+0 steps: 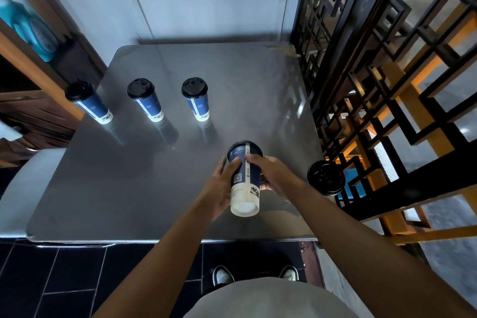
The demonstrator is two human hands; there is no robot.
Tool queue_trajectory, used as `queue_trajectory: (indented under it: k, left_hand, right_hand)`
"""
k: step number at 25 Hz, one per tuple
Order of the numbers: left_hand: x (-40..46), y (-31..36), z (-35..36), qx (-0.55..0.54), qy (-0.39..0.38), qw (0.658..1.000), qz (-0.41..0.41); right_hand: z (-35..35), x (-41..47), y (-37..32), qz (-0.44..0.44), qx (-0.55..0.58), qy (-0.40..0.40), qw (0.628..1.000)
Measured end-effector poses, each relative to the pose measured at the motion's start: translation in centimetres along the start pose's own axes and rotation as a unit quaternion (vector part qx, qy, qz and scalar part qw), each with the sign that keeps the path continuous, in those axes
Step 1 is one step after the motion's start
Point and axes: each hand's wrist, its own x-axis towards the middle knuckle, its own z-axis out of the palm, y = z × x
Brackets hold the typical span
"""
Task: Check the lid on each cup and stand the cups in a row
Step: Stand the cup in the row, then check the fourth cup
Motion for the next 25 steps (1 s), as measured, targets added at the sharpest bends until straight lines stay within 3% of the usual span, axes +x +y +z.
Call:
queue_trajectory:
  k: [3, 5, 8, 13, 16, 22, 25]
  left_hand:
    - [0.4, 0.4, -1.8, 0.124, 0.062, 0.99, 0.019]
    - [0.9, 0.9, -2.6, 0.176, 0.064, 0.981, 0.053]
    - [1.9, 2.2, -3.3, 0.203, 0.073, 0.973, 0.088]
    - [3.7, 4.0, -3.9, 0.242, 0.016, 0.966, 0.086]
    - [5.0, 5.5, -3.1, 0.208, 0.004, 0.975, 0.078]
    - [10.8, 8.6, -0.7, 0.228, 0.051, 0.964, 0.126]
    - [14.9, 10.8, 0.5, 0.241, 0.085, 0.955, 0.149]
  right_hand:
    - [-0.1, 0.2, 0.1, -0.049, -0.019, 0.016, 0.998]
    - [-0.1, 0.6, 0.0, -0.072, -0.029, 0.009, 0.997]
    - [0.4, 1.4, -0.4, -0.092, -0.066, -0.003, 0.994]
    - [0.9, 3.1, -1.5, -0.108, -0.121, 0.075, 0.984]
    - [0.6, 4.7, -2.9, -0.123, -0.17, 0.093, 0.973]
    - [-0.6, 11.2, -7.1, -0.165, -0.231, 0.114, 0.952]
    - [-2.3, 15.6, -9.8, -0.167, -0.261, 0.087, 0.947]
